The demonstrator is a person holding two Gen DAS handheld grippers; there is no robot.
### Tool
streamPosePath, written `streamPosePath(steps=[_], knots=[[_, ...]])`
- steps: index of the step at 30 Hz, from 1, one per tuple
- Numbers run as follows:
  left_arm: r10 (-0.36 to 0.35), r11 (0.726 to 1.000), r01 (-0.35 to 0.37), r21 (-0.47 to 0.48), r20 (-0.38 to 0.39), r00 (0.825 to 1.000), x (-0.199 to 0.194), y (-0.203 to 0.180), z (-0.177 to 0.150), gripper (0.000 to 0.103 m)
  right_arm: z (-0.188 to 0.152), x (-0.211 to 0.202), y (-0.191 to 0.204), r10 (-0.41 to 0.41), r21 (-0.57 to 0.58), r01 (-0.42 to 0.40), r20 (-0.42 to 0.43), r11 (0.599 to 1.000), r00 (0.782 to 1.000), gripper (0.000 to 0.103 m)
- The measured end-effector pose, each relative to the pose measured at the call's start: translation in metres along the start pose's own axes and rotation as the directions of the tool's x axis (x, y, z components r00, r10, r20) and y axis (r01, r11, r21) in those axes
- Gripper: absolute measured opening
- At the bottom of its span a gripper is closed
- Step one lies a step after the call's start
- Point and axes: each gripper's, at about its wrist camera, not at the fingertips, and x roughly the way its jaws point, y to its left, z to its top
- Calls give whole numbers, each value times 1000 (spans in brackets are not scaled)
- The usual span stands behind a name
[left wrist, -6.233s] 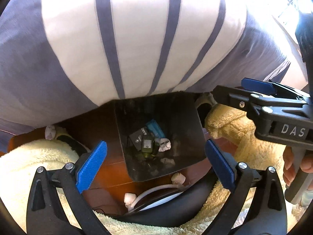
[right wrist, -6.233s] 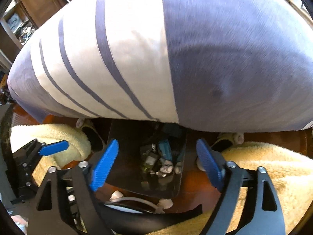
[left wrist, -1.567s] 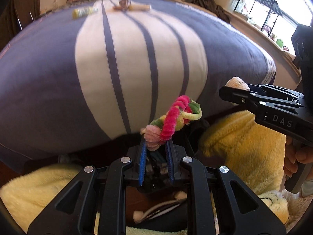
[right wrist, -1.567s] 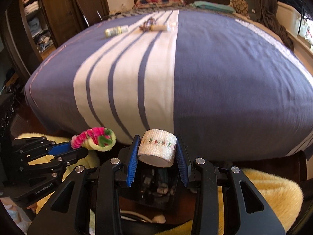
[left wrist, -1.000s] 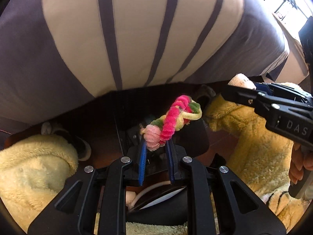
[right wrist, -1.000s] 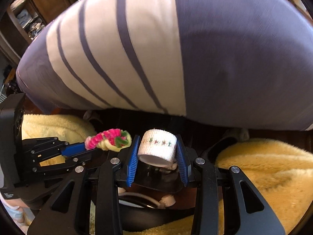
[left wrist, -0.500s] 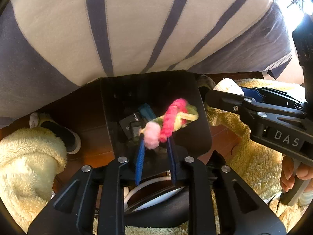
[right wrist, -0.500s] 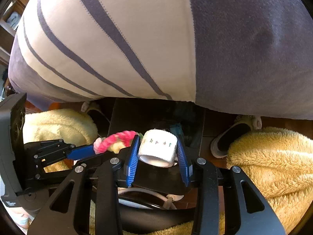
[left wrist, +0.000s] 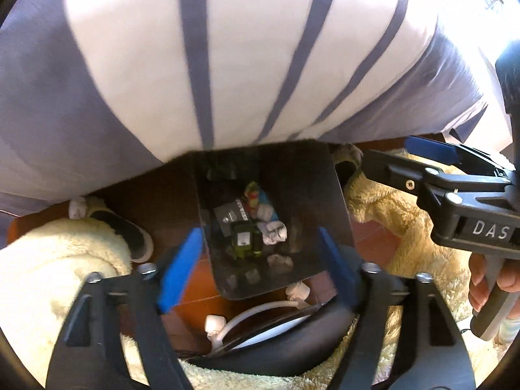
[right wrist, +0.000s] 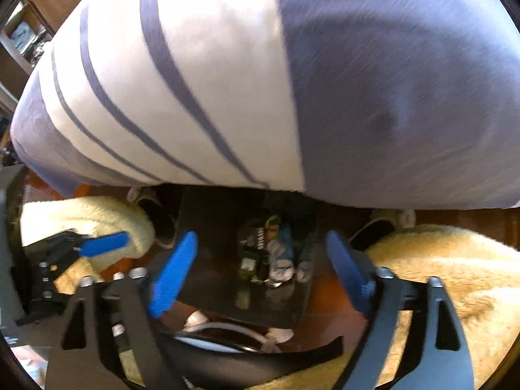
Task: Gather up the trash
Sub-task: 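Raise both open tools back over the bed toward the bottles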
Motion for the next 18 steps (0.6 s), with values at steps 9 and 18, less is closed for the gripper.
streamPosePath(steps=[9, 18], knots=[[25, 1000, -25, -1, 152, 988, -64, 4, 10, 95, 9, -44, -3, -28, 5, 28, 110, 1000, 993, 98], [99, 995, -98, -16, 300, 949, -126, 21, 39, 95, 50, -108, -4, -31, -7, 34, 293, 999, 956, 99]])
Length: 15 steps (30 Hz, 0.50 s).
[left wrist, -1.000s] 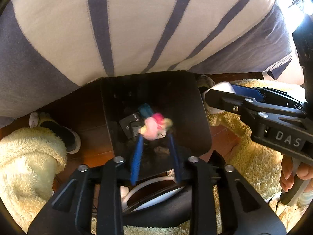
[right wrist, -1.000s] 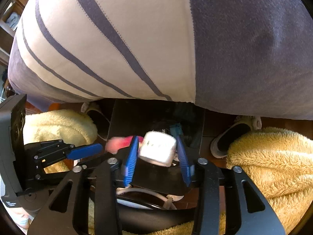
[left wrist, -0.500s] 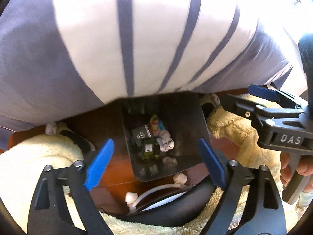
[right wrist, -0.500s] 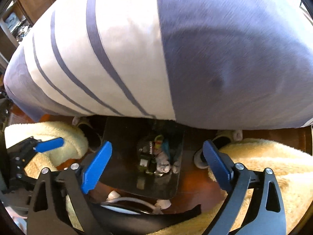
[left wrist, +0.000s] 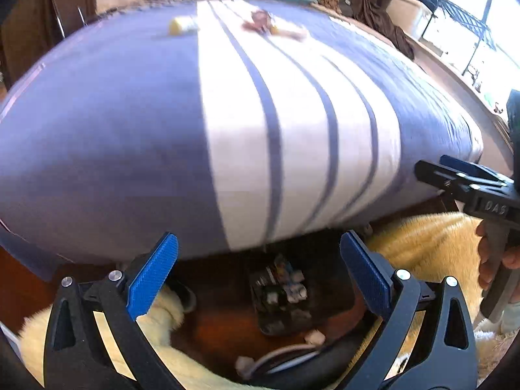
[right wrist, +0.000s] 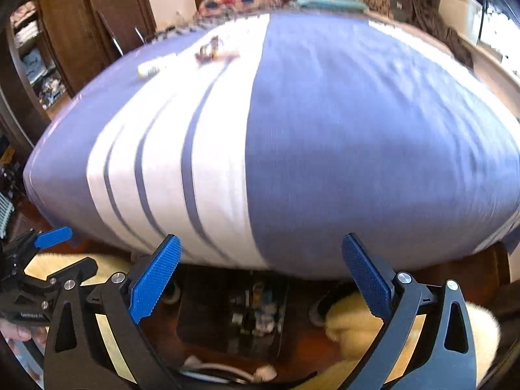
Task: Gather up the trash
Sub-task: 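Raise both open tools back over the bed toward the bottles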
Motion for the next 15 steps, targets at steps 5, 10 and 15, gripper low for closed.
streamPosePath(steps=[5, 10, 15], knots=[[52, 999, -53, 3, 56, 997, -10, 16, 34, 95, 29, -5, 3, -15, -27, 17, 52, 999, 999, 99], [89, 996, -89, -13, 81, 993, -9, 32, 65, 95, 62, 4, 6, -23, -45, 27, 70, 999, 997, 99], [115, 993, -114, -19, 82, 990, 4, 46, 95, 95, 93, 23, 10, -20, -42, 23, 70, 999, 997, 99]])
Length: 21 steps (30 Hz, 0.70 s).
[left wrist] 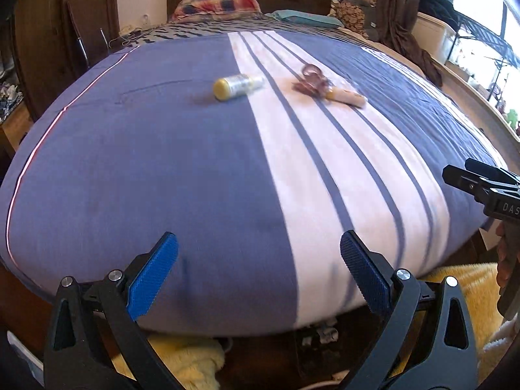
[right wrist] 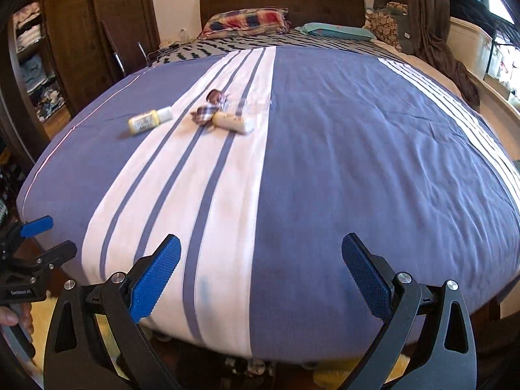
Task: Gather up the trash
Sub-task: 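Raise both open tools back over the bed toward the bottles, then grasp the yellow lotion bottle with the left tool while the right tool grasps the yellow-capped tube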
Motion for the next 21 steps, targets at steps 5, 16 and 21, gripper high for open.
streamPosePath(steps=[5, 16, 21], knots=[[7, 1000, -7, 5, -14, 1000, 26, 6, 27, 95, 31, 32, 6, 1, -22, -1, -8, 1000, 1000, 99], [61, 998, -62, -14, -35, 998, 89, 25, 90, 95, 87, 107, 17, 7, -69, -12, -83, 998, 997, 77], [61, 998, -62, -26, -39, 997, 117, 32, 122, 95, 99, 125, 23, -2, -101, -7, -96, 995, 995, 75]])
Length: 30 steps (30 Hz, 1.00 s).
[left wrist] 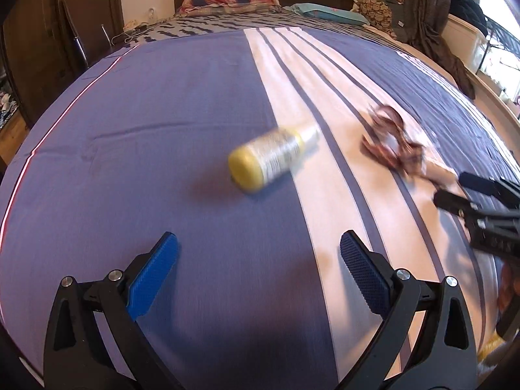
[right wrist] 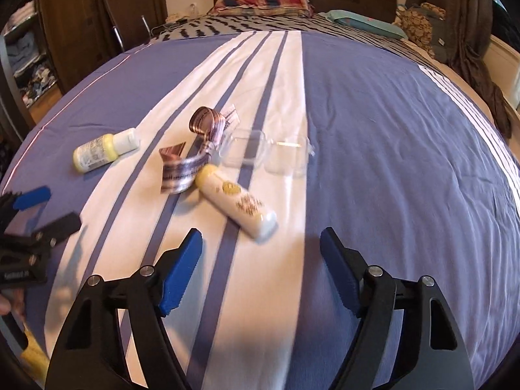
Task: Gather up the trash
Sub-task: 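Grasp the yellow lotion bottle with the left tool while the right tool grasps the yellow-capped tube, then carry the yellow bottle and tube off the bed down over the bin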
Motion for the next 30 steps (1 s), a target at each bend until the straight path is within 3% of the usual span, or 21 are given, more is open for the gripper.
streamPosePath(steps=[9, 13, 16, 18, 20, 30], knots=[[-13, 1000, 13, 23, -10, 1000, 36, -2, 40, 94, 21, 19, 7, -2, -29, 1, -8, 1000, 1000, 67], [-32, 998, 33, 56, -11, 999, 43, -8, 50, 80, 24, 22, 12, 5, -50, -5, -6, 999, 1000, 56], [-39, 996, 40, 82, -14, 999, 44, -14, 52, 61, 23, 21, 15, 22, -62, -22, -1, 998, 1000, 35], [-42, 995, 43, 95, -13, 999, 42, -18, 50, 49, 21, 18, 17, 22, -69, -22, -1, 997, 1000, 27], [-36, 994, 37, 105, -12, 999, 38, -22, 45, 49, 19, 17, 20, 23, -76, -24, -4, 997, 1000, 21], [-27, 991, 27, 134, -3, 1000, 1, -33, 0, 48, -16, -16, 18, 51, -66, -52, -12, 996, 999, 21]])
